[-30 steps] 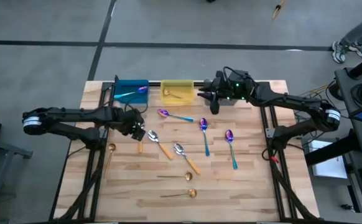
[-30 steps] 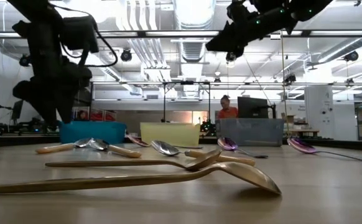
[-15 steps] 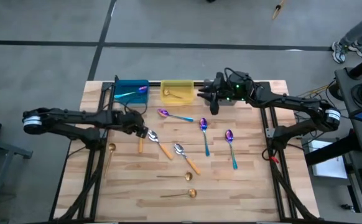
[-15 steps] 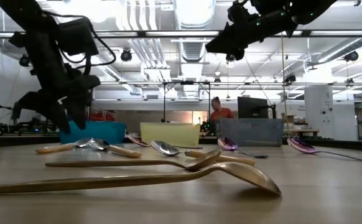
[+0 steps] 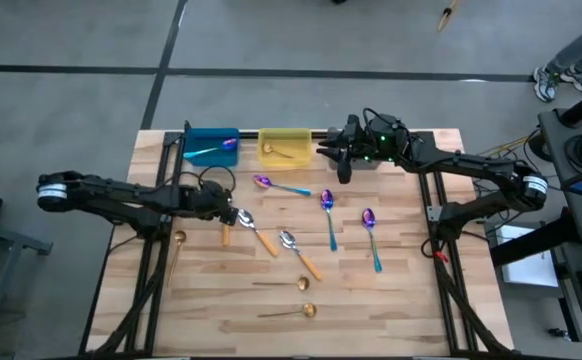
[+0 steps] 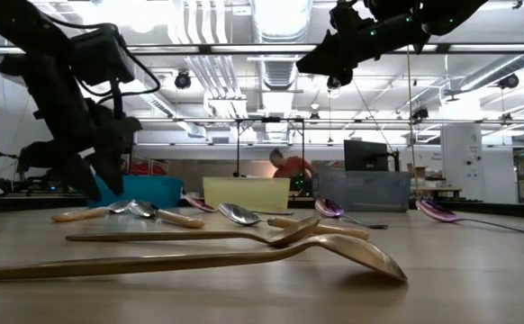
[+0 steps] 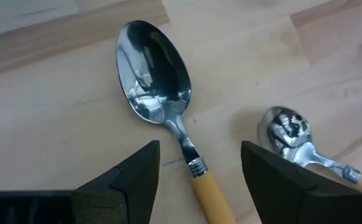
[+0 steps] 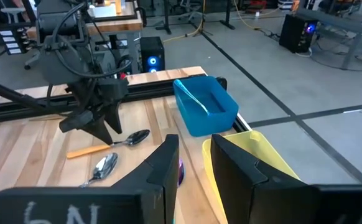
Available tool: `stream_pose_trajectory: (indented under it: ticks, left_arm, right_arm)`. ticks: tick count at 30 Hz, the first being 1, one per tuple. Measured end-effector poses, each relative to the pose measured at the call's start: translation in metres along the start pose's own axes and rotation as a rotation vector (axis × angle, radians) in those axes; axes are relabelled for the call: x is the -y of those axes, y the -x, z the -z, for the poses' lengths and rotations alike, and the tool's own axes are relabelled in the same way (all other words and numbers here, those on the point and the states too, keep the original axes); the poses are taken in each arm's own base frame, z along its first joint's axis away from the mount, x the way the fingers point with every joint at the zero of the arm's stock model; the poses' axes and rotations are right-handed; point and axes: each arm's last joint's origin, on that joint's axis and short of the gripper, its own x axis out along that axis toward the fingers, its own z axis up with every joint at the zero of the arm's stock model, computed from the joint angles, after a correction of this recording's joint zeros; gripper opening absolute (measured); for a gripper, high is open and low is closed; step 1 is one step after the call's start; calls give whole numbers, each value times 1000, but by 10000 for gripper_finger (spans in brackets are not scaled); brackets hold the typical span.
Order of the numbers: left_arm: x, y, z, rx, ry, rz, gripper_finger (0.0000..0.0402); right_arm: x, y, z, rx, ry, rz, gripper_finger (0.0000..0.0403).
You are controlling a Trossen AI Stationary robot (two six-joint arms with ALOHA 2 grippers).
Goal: Sort silverware by color (type)
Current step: Put the yellow spoon into the black bin
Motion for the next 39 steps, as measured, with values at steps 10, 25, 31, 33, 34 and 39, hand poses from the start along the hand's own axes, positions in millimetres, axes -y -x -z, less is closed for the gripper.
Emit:
stream_pose_trajectory:
  ticks: [10,25,31,33,34,39]
  left_arm:
    - [-10,-14,16,35,13,4,204]
    - [-1,-33,24,103,-54,-120,161]
    - [-3,-35,25,122,-34,-145,97]
    - [-4,-34,25,126,-30,-148,70]
    - [-5,-34,25,128,-29,-150,55]
    - [-5,-32,24,134,-21,-139,9]
  right_arm:
    - [0,0,0,0,0,0,80]
    - [0,0,-1,6,1,0,79]
    - [-1,0,-1,5,2,-3,79]
    - [-1,0,-1,5,2,-3,79]
    - [-1,0,-1,5,2,-3,79]
    - [-1,0,0,3,-2,-4,79]
